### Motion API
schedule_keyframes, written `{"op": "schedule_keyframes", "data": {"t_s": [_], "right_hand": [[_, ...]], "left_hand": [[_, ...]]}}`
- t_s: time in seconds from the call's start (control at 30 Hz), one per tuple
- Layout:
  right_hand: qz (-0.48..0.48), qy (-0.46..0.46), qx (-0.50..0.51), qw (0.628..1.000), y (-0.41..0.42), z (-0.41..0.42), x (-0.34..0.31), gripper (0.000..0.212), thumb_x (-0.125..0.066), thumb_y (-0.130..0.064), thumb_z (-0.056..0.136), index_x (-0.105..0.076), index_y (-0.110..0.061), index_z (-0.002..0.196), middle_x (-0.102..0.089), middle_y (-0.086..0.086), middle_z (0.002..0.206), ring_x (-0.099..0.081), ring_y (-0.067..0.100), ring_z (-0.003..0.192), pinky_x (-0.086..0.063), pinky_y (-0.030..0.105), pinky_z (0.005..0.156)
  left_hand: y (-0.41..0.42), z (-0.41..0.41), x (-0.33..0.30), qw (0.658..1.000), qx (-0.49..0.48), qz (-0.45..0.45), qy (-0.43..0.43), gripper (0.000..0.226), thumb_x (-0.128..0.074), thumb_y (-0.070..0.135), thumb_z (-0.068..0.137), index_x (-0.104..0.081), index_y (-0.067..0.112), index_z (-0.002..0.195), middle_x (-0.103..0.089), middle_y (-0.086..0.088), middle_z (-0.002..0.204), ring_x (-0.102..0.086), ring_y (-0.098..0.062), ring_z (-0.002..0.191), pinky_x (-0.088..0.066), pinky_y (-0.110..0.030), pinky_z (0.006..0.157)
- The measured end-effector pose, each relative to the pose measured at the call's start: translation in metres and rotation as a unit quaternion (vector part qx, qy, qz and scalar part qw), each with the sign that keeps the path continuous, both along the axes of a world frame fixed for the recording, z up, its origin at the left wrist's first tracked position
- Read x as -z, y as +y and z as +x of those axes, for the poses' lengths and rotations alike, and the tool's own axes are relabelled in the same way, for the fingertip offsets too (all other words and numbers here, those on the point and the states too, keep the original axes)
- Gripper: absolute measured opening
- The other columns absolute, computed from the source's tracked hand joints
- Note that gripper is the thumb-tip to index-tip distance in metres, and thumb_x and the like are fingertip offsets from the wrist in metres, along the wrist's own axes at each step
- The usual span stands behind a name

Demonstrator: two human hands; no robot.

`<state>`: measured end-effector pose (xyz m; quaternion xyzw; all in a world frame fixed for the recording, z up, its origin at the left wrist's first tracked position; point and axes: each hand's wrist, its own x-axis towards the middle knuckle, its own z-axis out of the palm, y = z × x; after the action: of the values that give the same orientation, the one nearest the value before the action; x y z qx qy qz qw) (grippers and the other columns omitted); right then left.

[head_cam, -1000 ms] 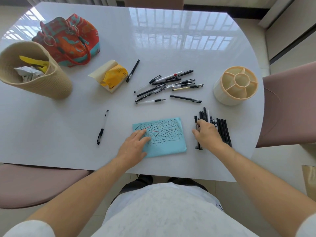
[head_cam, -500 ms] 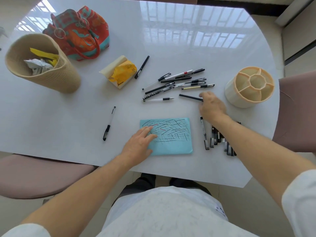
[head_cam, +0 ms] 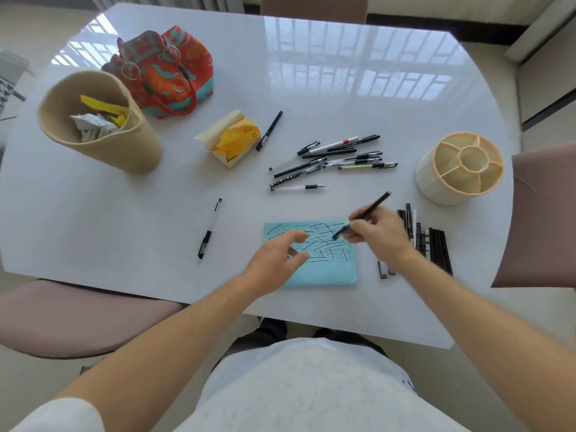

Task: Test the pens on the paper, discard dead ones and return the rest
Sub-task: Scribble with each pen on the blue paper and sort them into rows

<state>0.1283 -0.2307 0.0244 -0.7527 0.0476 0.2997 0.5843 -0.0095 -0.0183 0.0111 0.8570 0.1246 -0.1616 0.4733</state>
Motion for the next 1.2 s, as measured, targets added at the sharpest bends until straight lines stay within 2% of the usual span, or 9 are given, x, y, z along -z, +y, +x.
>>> {"op": "schedule_keyframes", "data": {"t_s": [0.2, 0.37, 0.47, 0.53, 0.63, 0.8, 0.97, 1.1, 1.2], "right_hand": [[0.095, 0.089, 0.044, 0.990, -0.007, -0.080, 0.008, 0.007, -0.063, -0.003, 0.098, -0.070, -0.002, 0.097, -0.076, 0.019, 0.085, -0.077, 0.034, 0.079, -0.062, 0.034, 0.065], [0.061, 0.050, 0.095, 0.992, -0.009, -0.101, 0.014, 0.010, -0.071, -0.009, 0.094, -0.075, -0.005, 0.087, -0.072, 0.013, 0.071, -0.067, 0.023, 0.059, -0.057, 0.032, 0.055], [0.032, 0.057, 0.237, 0.969, -0.024, -0.088, 0.018, 0.015, -0.068, -0.012, 0.096, -0.069, -0.005, 0.082, -0.070, 0.008, 0.064, -0.062, 0.018, 0.051, -0.053, 0.028, 0.047], [-0.002, 0.038, 0.253, 0.967, -0.042, -0.075, 0.020, 0.015, -0.067, -0.013, 0.097, -0.070, -0.006, 0.084, -0.071, 0.010, 0.067, -0.066, 0.017, 0.053, -0.056, 0.028, 0.049], [-0.020, 0.021, 0.164, 0.986, -0.045, -0.078, 0.028, 0.010, -0.067, -0.009, 0.097, -0.074, -0.011, 0.091, -0.076, 0.016, 0.079, -0.074, 0.021, 0.064, -0.064, 0.035, 0.065], [-0.064, -0.064, 0.037, 0.995, -0.020, -0.094, 0.040, 0.021, -0.068, -0.010, 0.093, -0.076, -0.030, 0.089, -0.078, -0.005, 0.079, -0.076, 0.018, 0.071, -0.061, 0.035, 0.074], [-0.100, -0.132, -0.020, 0.986, -0.013, -0.095, 0.039, 0.034, -0.071, -0.012, 0.091, -0.071, -0.045, 0.086, -0.074, -0.027, 0.081, -0.073, 0.005, 0.074, -0.058, 0.020, 0.073], [-0.126, -0.163, -0.049, 0.977, -0.015, -0.093, 0.038, 0.027, -0.070, -0.012, 0.089, -0.072, -0.038, 0.083, -0.070, -0.033, 0.077, -0.069, -0.002, 0.073, -0.048, 0.006, 0.067], [-0.151, -0.150, -0.056, 0.976, -0.019, -0.094, 0.039, 0.019, -0.066, -0.012, 0.088, -0.072, -0.025, 0.076, -0.070, -0.021, 0.064, -0.067, 0.001, 0.063, -0.051, 0.016, 0.062]], "left_hand": [[-0.025, 0.004, -0.004, 0.991, 0.109, -0.056, 0.052, 0.011, -0.058, 0.034, 0.095, -0.067, 0.028, 0.093, -0.071, 0.011, 0.082, -0.069, -0.007, 0.070, -0.058, -0.040, 0.075], [-0.027, 0.000, 0.001, 0.988, 0.146, 0.057, 0.015, 0.021, -0.058, 0.034, 0.094, -0.063, 0.022, 0.078, -0.066, 0.007, 0.069, -0.063, -0.012, 0.064, -0.053, -0.035, 0.065], [-0.013, -0.007, 0.011, 0.969, 0.169, 0.180, -0.004, 0.024, -0.054, 0.035, 0.097, -0.056, 0.023, 0.076, -0.061, 0.004, 0.070, -0.057, -0.023, 0.070, -0.046, -0.036, 0.063], [0.005, -0.020, 0.019, 0.963, 0.156, 0.220, -0.008, 0.025, -0.053, 0.037, 0.098, -0.061, 0.020, 0.082, -0.063, 0.002, 0.075, -0.056, -0.024, 0.071, -0.045, -0.036, 0.063], [0.014, -0.029, 0.027, 0.962, 0.139, 0.227, -0.055, 0.021, -0.056, 0.037, 0.098, -0.070, 0.022, 0.097, -0.069, 0.006, 0.093, -0.062, -0.018, 0.089, -0.051, -0.035, 0.073], [0.002, -0.025, 0.044, 0.955, 0.199, 0.207, -0.080, 0.022, -0.057, 0.036, 0.098, -0.072, 0.021, 0.105, -0.056, 0.005, 0.141, -0.045, -0.016, 0.136, -0.043, -0.033, 0.107], [0.004, -0.031, 0.051, 0.953, 0.208, 0.217, -0.050, 0.025, -0.053, 0.039, 0.100, -0.070, 0.022, 0.109, -0.043, 0.006, 0.153, -0.030, -0.014, 0.146, -0.033, -0.033, 0.115], [0.003, -0.031, 0.049, 0.955, 0.208, 0.206, -0.053, 0.026, -0.054, 0.036, 0.100, -0.070, 0.019, 0.110, -0.043, 0.003, 0.153, -0.030, -0.016, 0.147, -0.027, -0.032, 0.118], [0.004, -0.030, 0.048, 0.956, 0.207, 0.202, -0.044, 0.027, -0.052, 0.036, 0.101, -0.070, 0.019, 0.111, -0.043, 0.004, 0.154, -0.030, -0.015, 0.147, -0.027, -0.031, 0.119]]}}
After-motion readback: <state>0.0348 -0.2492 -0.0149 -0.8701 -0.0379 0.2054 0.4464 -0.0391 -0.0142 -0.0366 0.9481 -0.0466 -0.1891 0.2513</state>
